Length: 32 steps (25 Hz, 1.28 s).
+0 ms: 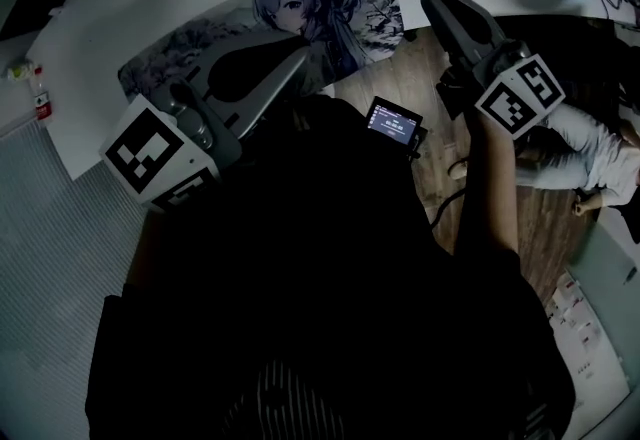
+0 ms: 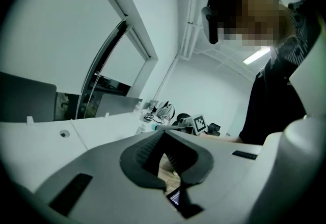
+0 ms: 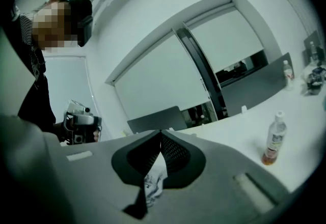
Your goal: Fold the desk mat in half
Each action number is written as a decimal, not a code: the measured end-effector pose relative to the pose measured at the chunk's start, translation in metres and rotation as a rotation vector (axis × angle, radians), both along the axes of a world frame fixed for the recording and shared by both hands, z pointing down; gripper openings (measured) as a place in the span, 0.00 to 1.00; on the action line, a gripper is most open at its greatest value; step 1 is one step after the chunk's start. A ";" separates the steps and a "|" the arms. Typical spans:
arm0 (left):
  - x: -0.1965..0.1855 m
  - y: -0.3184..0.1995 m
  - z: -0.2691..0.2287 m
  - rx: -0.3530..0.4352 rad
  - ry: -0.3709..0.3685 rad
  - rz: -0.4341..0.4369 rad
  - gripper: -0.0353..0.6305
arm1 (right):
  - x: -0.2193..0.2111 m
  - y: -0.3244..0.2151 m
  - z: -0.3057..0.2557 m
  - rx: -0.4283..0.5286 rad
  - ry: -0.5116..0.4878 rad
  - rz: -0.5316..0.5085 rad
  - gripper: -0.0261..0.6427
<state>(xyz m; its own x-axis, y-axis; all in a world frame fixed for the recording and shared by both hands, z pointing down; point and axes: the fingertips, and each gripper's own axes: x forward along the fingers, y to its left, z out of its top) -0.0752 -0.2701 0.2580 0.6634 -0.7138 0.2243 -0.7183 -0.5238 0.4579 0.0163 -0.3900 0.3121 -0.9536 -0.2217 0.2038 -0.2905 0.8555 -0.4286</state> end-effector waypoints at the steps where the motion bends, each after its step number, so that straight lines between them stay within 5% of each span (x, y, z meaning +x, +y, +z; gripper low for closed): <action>1: 0.007 -0.001 0.000 -0.003 0.024 0.020 0.06 | 0.014 -0.004 0.013 -0.015 0.019 0.018 0.05; 4: 0.013 0.000 0.003 -0.015 0.078 0.038 0.06 | 0.038 -0.008 0.052 -0.060 0.067 0.052 0.05; 8: 0.027 -0.003 0.012 -0.053 0.058 0.060 0.06 | 0.073 -0.015 0.103 -0.135 0.103 0.092 0.05; 15: 0.038 -0.001 0.020 -0.100 0.056 0.058 0.06 | 0.114 -0.003 0.219 -0.240 0.272 0.041 0.22; 23: 0.029 0.007 0.026 -0.132 0.006 0.003 0.06 | 0.117 0.007 0.343 -0.541 0.293 0.099 0.40; 32: 0.018 0.021 0.031 -0.171 -0.012 -0.082 0.06 | 0.100 -0.002 0.380 -0.582 0.313 0.087 0.47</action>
<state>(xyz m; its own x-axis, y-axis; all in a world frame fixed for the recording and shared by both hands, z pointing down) -0.0568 -0.2490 0.2887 0.6008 -0.7163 0.3549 -0.7617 -0.3781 0.5262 0.1167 -0.3925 0.6921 -0.8134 -0.0653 0.5780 -0.5340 0.4778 -0.6975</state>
